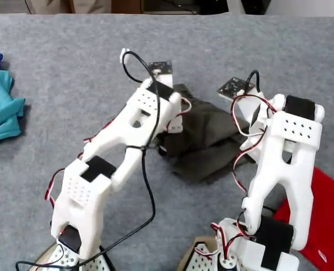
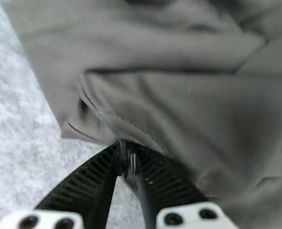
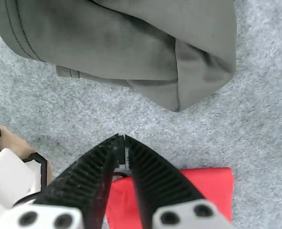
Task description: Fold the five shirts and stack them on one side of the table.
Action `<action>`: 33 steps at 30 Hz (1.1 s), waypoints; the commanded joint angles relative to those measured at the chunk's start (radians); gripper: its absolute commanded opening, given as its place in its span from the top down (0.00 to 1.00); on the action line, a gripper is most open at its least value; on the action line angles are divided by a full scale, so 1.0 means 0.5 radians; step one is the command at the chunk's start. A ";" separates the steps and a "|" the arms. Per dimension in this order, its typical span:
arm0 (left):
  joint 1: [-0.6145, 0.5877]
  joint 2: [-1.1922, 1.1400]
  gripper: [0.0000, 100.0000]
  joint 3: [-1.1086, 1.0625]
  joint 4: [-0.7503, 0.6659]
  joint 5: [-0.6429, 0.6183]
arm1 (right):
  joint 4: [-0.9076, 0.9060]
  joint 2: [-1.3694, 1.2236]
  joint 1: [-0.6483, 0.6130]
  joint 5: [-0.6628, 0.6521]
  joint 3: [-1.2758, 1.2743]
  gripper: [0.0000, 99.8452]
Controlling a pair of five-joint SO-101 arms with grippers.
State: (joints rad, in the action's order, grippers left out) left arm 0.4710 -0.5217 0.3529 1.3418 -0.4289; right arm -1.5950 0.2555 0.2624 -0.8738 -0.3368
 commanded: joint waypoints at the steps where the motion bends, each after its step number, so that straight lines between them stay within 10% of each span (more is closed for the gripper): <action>1: -0.110 0.026 0.98 0.255 0.092 0.074 | 0.012 0.103 -0.002 -0.006 -0.002 0.99; 13: -0.985 0.008 0.98 1.596 0.825 0.387 | 0.025 0.081 -0.732 0.381 0.250 0.94; 21: -1.424 0.014 0.93 1.092 0.835 0.374 | 0.080 -0.324 -1.306 0.491 0.539 0.72; 33: -1.676 0.026 0.88 0.647 0.835 0.381 | -0.077 -1.757 -1.631 0.700 1.803 0.72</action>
State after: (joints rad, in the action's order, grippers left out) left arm -0.3667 -0.5247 0.6951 1.7484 -0.2417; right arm -1.6226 -0.4565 -0.5493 -0.5608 0.4058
